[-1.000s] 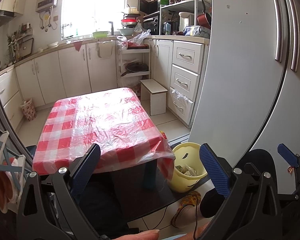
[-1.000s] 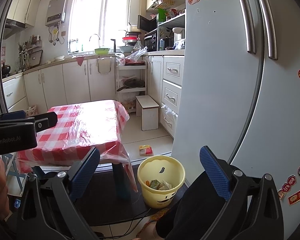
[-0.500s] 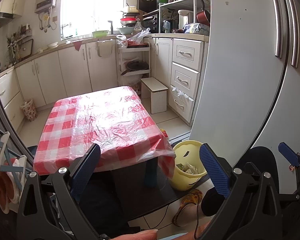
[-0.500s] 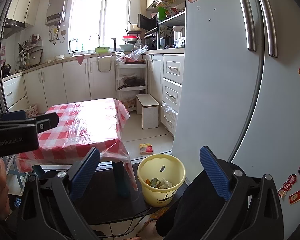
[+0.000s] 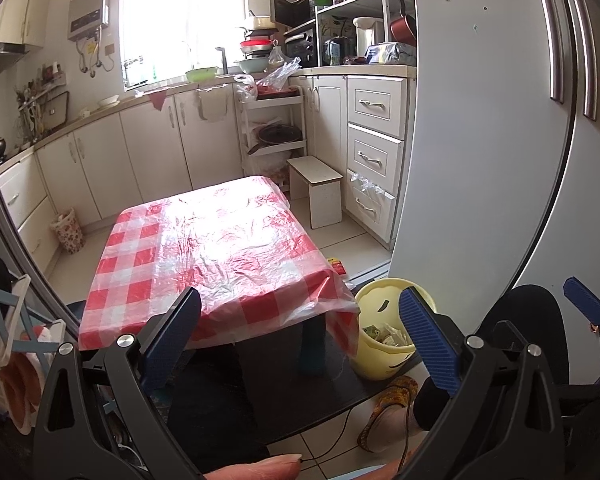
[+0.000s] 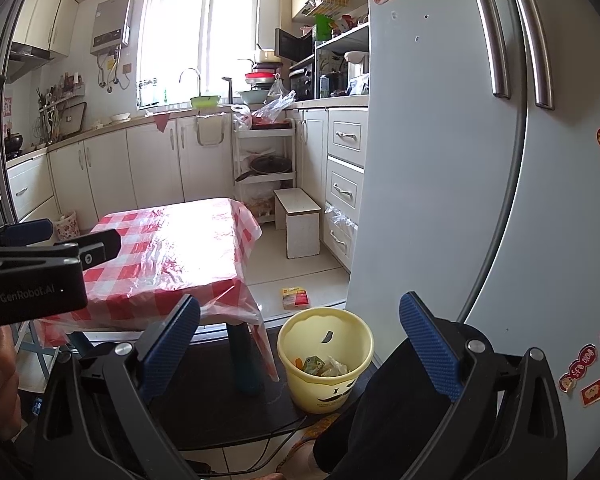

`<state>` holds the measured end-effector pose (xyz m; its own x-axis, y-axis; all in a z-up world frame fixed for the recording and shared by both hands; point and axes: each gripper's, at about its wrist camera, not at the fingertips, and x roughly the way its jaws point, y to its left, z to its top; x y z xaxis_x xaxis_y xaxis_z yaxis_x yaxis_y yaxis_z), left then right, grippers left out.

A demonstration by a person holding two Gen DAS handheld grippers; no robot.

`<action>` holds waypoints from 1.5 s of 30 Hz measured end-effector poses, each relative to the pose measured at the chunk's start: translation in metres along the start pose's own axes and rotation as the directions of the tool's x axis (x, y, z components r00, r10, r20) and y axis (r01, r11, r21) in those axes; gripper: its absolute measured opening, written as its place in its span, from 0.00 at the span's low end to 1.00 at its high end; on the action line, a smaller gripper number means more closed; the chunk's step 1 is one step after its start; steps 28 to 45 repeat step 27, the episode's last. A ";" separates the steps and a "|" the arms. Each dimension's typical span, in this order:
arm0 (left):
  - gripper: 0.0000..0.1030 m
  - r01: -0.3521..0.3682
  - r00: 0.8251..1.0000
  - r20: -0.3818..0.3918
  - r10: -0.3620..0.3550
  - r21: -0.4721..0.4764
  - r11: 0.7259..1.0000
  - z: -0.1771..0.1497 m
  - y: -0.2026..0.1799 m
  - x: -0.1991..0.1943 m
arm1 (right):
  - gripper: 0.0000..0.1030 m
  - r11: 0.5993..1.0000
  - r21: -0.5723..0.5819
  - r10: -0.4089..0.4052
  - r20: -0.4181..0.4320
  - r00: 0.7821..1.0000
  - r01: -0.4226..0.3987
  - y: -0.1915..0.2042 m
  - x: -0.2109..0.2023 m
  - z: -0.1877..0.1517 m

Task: Collect trash

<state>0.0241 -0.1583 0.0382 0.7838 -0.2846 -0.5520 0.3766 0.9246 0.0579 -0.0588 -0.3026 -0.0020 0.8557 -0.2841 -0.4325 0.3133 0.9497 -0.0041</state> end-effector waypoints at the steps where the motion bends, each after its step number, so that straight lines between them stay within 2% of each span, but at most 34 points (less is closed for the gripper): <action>1: 0.92 0.000 1.000 0.000 0.000 0.001 1.000 0.001 -0.001 0.000 | 0.93 1.000 0.000 0.000 0.001 1.000 0.000 0.000 0.000 0.000; 6: 0.92 0.012 1.000 -0.005 -0.012 -0.001 1.000 0.001 -0.002 0.000 | 0.93 1.000 -0.002 0.002 -0.001 1.000 -0.002 0.001 0.000 0.000; 10: 0.92 0.096 0.995 -0.034 -0.098 -0.065 0.993 -0.002 0.010 0.004 | 0.93 1.000 -0.001 0.016 -0.011 1.000 -0.016 0.003 0.002 0.000; 12: 0.92 0.103 0.994 -0.033 -0.107 -0.094 0.990 -0.005 0.020 0.005 | 0.93 1.000 -0.003 0.031 -0.018 0.999 -0.031 0.006 0.005 0.002; 18: 0.92 -0.007 0.999 -0.048 0.002 -0.095 0.996 -0.008 0.045 0.010 | 0.93 0.995 -0.040 0.090 -0.062 0.994 -0.093 0.030 0.016 0.000; 22: 0.92 -0.085 0.993 -0.096 0.076 -0.092 0.992 -0.008 0.061 0.023 | 0.93 0.988 -0.073 0.126 -0.115 0.985 -0.135 0.045 0.028 -0.005; 25: 0.92 -0.122 0.988 -0.103 0.113 -0.089 0.988 -0.007 0.070 0.030 | 0.93 0.982 -0.100 0.142 -0.154 0.978 -0.158 0.054 0.036 -0.008; 45: 0.92 -0.131 0.987 -0.105 0.122 -0.089 0.987 -0.005 0.074 0.034 | 0.93 0.980 -0.109 0.148 -0.171 0.974 -0.168 0.056 0.041 -0.009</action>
